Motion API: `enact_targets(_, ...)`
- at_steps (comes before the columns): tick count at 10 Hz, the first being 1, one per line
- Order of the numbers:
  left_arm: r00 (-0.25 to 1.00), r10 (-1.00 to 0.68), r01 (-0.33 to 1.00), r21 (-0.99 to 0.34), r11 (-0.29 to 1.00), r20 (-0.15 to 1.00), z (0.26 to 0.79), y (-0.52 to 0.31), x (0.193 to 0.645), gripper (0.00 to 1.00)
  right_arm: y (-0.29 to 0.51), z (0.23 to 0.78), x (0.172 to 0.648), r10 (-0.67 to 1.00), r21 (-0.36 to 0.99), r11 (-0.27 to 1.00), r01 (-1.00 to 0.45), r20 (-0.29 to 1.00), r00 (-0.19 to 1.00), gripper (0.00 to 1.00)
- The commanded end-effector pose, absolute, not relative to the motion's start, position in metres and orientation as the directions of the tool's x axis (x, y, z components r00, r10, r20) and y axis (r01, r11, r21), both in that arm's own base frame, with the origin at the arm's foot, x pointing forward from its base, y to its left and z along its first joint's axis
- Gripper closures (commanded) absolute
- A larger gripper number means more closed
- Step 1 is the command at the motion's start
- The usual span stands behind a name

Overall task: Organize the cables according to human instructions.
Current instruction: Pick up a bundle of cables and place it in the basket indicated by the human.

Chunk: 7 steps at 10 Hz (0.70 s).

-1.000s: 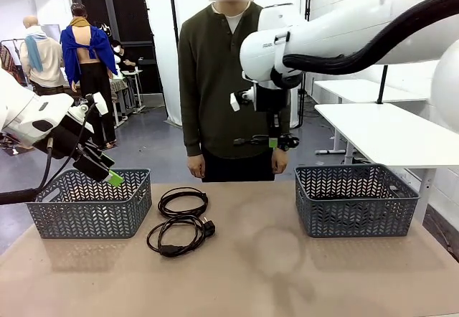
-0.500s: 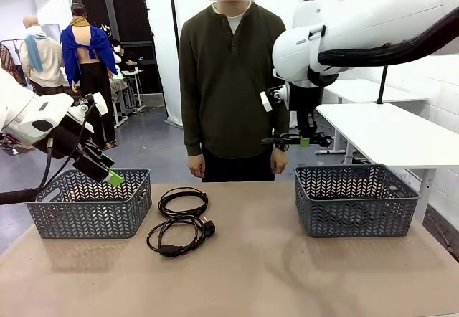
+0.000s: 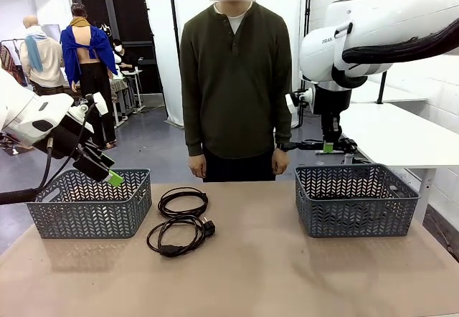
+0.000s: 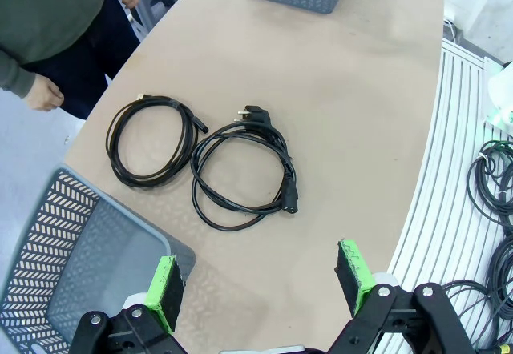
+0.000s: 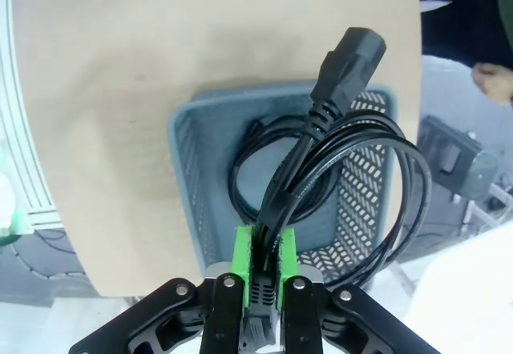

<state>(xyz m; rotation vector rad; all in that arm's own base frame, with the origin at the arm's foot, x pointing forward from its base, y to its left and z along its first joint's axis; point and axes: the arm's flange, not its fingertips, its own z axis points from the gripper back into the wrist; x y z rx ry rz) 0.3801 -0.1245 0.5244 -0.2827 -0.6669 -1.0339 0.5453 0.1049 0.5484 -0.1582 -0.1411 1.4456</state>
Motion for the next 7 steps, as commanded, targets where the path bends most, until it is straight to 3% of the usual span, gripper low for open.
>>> enact_targets(1, 0.330, -0.693, 0.870, 0.079, 0.487, 0.641, 0.5224, -0.1221, 0.3812, 0.00, 0.1039, 0.5426, 0.5361, 0.997, -0.200, 0.083, -0.976, 0.015, 0.082, 1.00)
enact_targets(7, 0.330, -0.693, 0.870, 0.079, 0.487, 0.641, 0.5224, -0.1221, 0.3812, 0.00, 0.1043, 0.5458, 0.5429, 0.993, -0.187, 0.118, -0.975, -0.002, 0.120, 1.00)
